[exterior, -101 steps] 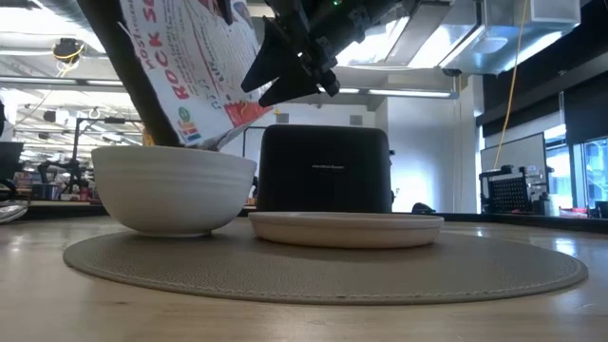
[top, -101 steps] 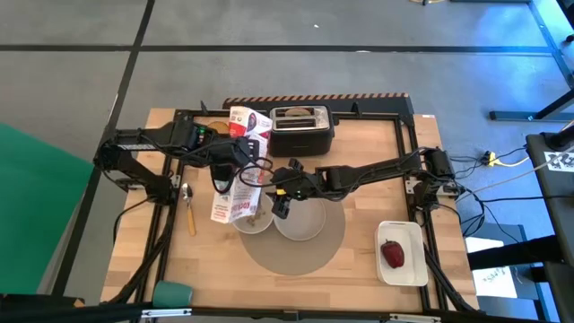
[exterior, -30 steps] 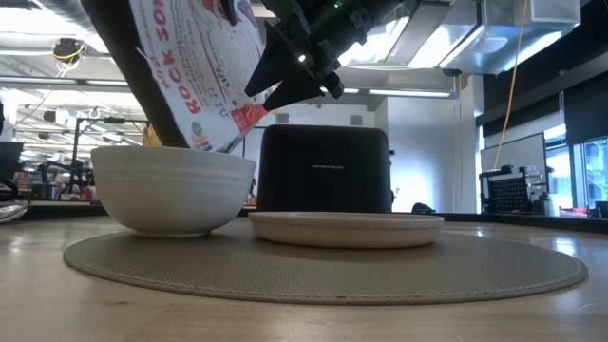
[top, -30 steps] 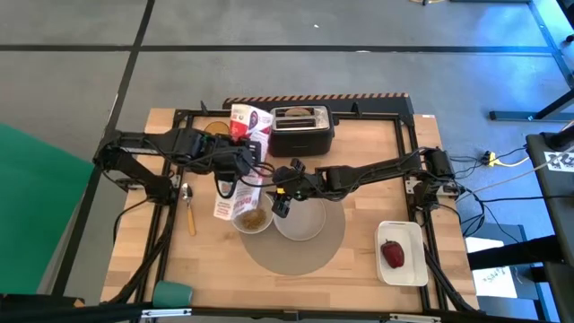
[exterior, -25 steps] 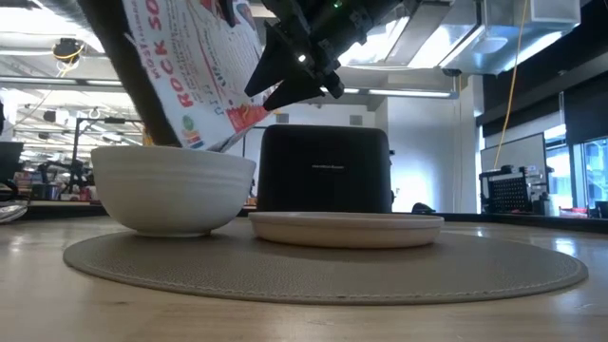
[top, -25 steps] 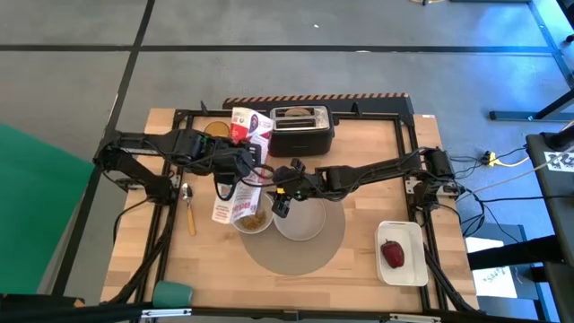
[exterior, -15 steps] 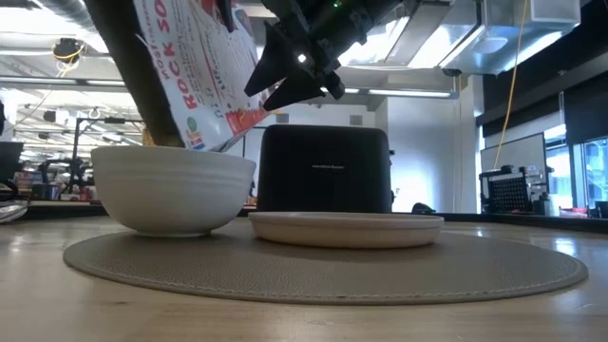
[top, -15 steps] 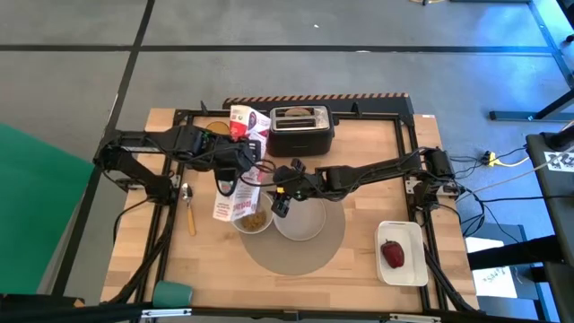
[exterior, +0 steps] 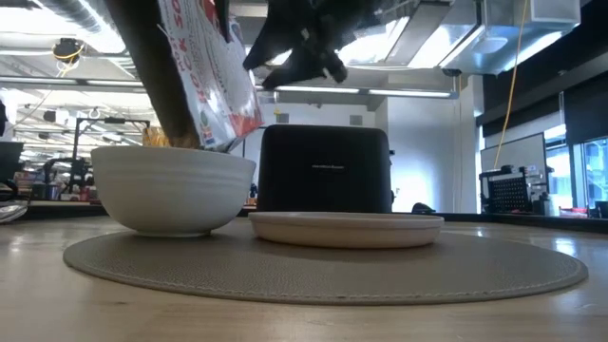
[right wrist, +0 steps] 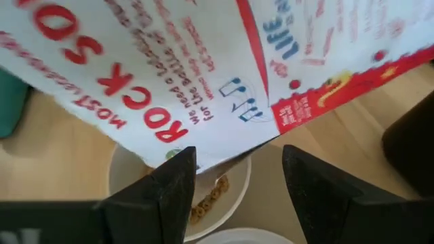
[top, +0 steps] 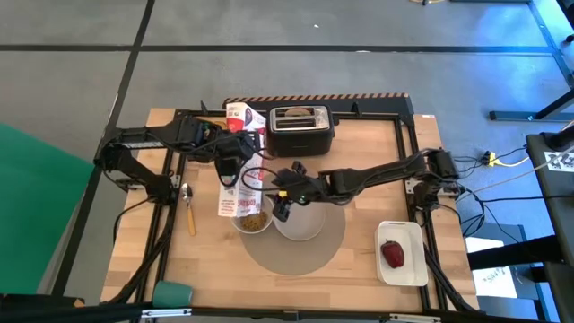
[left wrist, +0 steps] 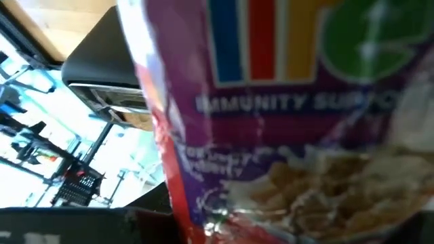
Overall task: Arrange a breakfast setting
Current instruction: Pour the cereal from the cereal box into the white bowl
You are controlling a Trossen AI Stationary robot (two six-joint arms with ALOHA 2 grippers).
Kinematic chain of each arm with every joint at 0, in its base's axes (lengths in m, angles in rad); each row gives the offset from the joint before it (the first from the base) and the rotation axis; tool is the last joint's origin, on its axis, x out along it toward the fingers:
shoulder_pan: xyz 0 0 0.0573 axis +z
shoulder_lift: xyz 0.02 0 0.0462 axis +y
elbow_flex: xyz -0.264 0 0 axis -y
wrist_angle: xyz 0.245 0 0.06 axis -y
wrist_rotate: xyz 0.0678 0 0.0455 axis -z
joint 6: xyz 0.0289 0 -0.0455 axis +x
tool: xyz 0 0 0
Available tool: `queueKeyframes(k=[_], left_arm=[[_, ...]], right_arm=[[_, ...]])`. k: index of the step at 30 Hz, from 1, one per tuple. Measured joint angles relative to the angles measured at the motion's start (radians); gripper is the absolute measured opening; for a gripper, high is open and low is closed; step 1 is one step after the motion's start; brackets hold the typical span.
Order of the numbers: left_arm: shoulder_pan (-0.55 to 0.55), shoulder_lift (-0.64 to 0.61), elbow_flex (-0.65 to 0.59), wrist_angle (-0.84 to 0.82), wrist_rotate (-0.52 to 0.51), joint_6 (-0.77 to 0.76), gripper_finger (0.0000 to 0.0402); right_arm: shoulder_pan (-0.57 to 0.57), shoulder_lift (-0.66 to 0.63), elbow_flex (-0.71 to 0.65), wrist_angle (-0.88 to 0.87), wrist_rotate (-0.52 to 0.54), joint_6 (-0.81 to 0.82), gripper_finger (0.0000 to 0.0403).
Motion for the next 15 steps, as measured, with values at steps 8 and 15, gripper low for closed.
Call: queueKeyframes(k=[8,15], left_arm=[[0.059,0.000,0.000,-0.009,0.063,-0.002,0.0158],[0.115,0.000,0.000,-0.009,0.105,0.000,0.0159]], right_arm=[[0.058,-0.070,0.000,-0.001,0.109,0.001,0.0209],[0.085,-0.084,0.001,-0.005,0.145,0.011,0.0209]])
